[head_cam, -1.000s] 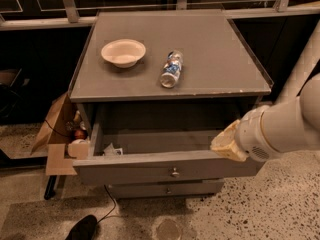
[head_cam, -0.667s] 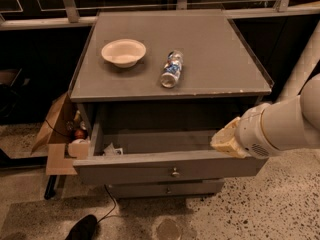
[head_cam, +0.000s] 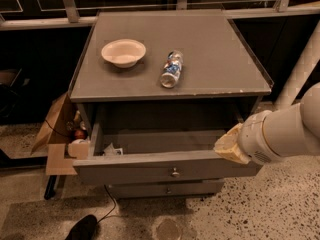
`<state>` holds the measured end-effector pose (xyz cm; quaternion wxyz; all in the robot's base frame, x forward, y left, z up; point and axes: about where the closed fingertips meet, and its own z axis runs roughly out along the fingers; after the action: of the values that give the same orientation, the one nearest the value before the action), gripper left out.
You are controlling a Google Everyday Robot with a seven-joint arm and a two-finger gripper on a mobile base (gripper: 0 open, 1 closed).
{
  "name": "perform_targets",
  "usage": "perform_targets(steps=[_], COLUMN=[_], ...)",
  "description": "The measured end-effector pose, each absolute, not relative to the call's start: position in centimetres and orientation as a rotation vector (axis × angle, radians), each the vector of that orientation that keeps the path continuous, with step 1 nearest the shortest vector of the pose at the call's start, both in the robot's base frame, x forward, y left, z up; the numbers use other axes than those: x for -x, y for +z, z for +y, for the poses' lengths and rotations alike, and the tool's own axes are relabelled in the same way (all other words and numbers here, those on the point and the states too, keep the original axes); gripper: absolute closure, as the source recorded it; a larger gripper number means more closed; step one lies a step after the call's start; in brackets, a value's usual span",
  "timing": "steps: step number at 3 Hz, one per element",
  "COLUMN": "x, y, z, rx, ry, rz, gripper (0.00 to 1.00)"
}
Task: Close top drawer
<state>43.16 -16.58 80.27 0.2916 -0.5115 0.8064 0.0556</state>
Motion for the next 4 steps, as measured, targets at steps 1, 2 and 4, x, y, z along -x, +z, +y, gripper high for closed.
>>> perform_targets(steps=[1,2,4], x=[-41.3,-39.8,-39.2], y=[75.2,71.3,65.5], z=[-19.1,-20.7,-20.6], rx=[1.352,1.318,1.287], ry=[0.136,0.163,0.264], rz=[2.137,2.129,2.096], gripper=[1.00,1.00,1.00])
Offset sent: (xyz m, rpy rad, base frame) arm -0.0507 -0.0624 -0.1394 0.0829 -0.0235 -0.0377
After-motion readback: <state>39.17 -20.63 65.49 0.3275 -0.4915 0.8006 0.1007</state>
